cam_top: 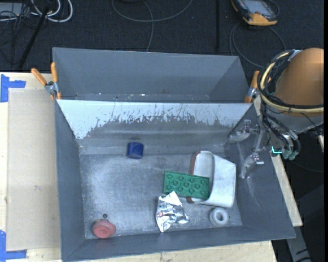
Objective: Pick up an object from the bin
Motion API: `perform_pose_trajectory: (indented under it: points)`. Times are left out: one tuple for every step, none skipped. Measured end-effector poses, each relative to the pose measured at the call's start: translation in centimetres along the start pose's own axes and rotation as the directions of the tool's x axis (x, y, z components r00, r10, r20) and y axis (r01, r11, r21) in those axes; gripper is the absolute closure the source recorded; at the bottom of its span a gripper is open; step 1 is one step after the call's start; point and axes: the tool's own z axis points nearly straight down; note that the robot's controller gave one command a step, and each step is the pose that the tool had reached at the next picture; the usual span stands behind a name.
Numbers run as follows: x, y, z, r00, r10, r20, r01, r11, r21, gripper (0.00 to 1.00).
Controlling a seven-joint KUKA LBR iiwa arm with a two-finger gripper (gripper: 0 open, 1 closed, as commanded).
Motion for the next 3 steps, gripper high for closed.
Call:
perform_pose_trajectory:
  points:
    - [2.3,7.6,13.4,0.996,-0.093,0.005,0.093,0.996,0.006,0.00]
    - [4.0,13.1,10.7,1.000,-0.015,0.006,0.015,1.000,-0.001,0.00]
    - [4.1,12.1,10.6,0.995,0.096,0.007,-0.096,0.995,0.001,0.00]
